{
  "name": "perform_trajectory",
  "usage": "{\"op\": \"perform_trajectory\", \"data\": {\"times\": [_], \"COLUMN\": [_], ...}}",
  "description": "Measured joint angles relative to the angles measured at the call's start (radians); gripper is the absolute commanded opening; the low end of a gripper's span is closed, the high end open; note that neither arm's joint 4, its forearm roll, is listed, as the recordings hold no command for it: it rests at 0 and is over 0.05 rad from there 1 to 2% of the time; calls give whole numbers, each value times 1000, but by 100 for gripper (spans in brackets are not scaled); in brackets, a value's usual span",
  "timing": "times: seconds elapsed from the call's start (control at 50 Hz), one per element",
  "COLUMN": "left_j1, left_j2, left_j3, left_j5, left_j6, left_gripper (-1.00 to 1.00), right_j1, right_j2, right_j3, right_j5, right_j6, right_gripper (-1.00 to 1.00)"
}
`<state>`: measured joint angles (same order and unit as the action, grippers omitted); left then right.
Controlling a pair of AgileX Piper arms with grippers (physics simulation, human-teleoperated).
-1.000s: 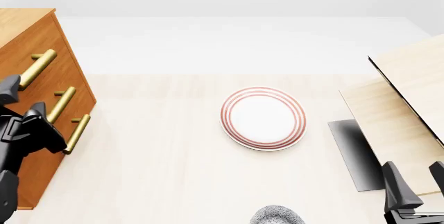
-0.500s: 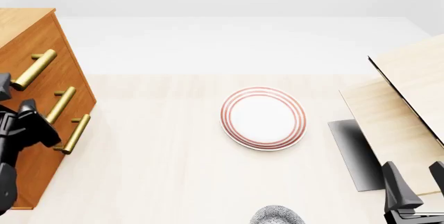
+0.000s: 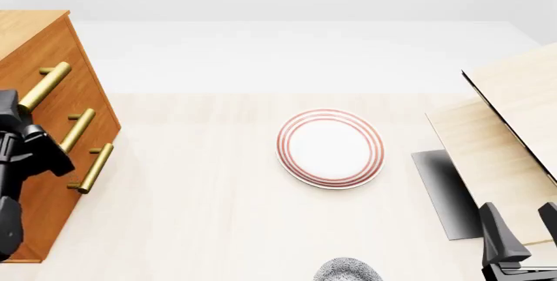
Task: Open the top drawer of the cabinet and put the bowl in it.
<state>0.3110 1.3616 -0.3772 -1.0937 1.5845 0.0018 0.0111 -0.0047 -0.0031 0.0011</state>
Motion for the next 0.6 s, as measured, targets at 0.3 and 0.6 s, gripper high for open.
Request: {"op": "perform_trajectory", "data": {"times": [0.3,0.6], "left_j1": [-1,-48], "left_j2": [-30,-73], "left_j3": [-7,-3], "left_j5": [50,112], "left_j6": [20,47], "left_gripper": [-100,-100], "right_j1": [0,0], "right_j2": [0,0], "right_j3": [0,0], "right_j5": [0,0], "right_j6": [0,0], "right_gripper": [100,100]}}
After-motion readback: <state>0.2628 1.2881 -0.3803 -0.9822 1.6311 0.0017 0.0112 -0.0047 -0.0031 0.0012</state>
